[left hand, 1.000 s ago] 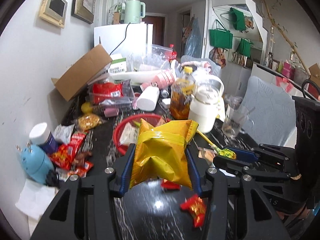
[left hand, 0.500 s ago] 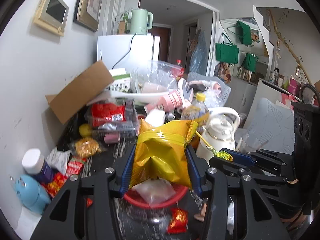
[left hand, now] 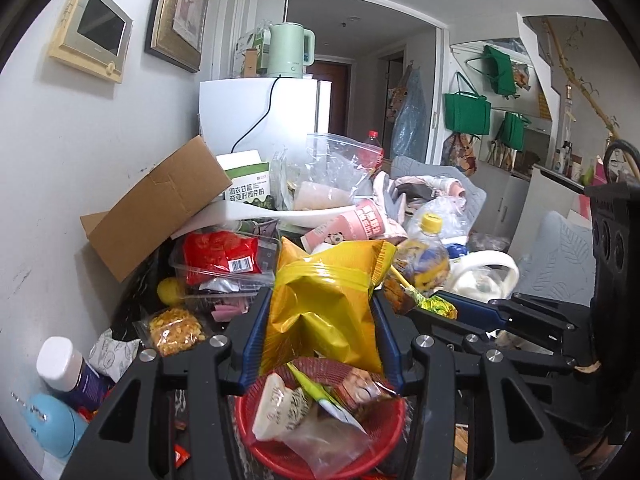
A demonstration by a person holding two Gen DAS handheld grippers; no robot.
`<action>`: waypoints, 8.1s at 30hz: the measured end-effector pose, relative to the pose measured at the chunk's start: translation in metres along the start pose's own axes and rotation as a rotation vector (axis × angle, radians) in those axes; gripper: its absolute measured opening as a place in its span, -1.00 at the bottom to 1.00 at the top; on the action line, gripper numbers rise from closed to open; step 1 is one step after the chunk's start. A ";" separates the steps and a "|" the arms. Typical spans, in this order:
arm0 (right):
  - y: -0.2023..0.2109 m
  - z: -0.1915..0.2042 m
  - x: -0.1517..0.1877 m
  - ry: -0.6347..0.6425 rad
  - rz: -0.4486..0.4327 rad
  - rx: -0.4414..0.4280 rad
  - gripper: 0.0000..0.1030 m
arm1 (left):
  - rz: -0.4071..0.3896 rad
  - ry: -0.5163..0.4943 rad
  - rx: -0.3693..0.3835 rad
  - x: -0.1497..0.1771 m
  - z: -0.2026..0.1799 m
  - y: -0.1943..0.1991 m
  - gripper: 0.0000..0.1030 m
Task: Organize snacks
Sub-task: 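Open both grippers to drop the yellow bag and lollipop into the red basket, then move both grippers back from the basket toward the scattered packets, then grasp the red-and-gold candy packet with the left gripper while the right grasps the white packet, then lift the red candy packet with the left gripper while the right lifts the white packet toward the basket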
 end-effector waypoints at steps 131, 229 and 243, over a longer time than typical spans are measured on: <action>0.161 0.031 0.102 -0.061 0.137 0.203 0.14 | 0.192 -0.063 0.026 0.109 -0.057 0.158 0.61; 0.129 -0.015 0.226 -0.074 0.439 0.106 0.02 | 0.561 0.038 0.135 0.230 -0.070 0.092 -0.35; 0.133 0.006 0.233 -0.051 0.466 0.100 0.11 | 0.573 -0.065 0.161 0.234 -0.084 0.097 -0.30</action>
Point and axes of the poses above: each gripper's, at about its wrist camera, not at the fingertips, and y roughly against the way its jaws point, z to its left, x to its underside, the point moved 4 cm from there along -y, roughly the way its jaws point, and after that the axes turned 10 degrees about -z, right-handed, at the moved point
